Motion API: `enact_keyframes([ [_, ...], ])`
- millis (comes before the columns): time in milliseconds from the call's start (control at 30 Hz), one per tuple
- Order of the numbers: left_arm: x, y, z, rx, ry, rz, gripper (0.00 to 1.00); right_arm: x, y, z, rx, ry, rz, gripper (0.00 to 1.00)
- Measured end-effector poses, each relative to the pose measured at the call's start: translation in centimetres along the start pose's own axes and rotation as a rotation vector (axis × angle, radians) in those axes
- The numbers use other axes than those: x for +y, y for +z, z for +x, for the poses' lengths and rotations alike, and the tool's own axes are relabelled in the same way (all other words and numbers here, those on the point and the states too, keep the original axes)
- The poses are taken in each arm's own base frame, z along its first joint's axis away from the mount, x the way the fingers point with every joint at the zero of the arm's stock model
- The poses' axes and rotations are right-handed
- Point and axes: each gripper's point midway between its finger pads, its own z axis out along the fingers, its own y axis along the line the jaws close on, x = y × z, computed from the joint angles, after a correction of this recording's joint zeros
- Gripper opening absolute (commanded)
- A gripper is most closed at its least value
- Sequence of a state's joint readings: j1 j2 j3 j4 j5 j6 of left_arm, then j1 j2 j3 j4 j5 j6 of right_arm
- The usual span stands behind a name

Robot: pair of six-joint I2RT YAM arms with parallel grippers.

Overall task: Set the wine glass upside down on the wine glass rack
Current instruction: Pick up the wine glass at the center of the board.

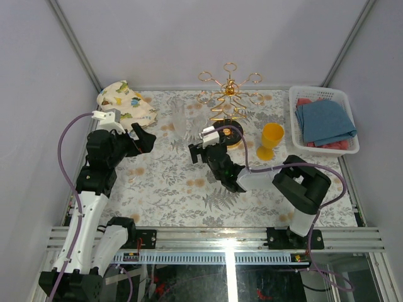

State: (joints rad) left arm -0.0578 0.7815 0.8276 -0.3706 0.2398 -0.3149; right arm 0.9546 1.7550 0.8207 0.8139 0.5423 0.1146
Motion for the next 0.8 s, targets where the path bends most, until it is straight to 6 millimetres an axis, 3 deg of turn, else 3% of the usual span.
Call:
enact_keyframes([
  [800, 0.2, -0.1, -0.3, -0.013, 0.005, -0.013, 1.00, -2.2, 5.4, 0.6, -0.053, -0.007, 0.073, 0.99],
])
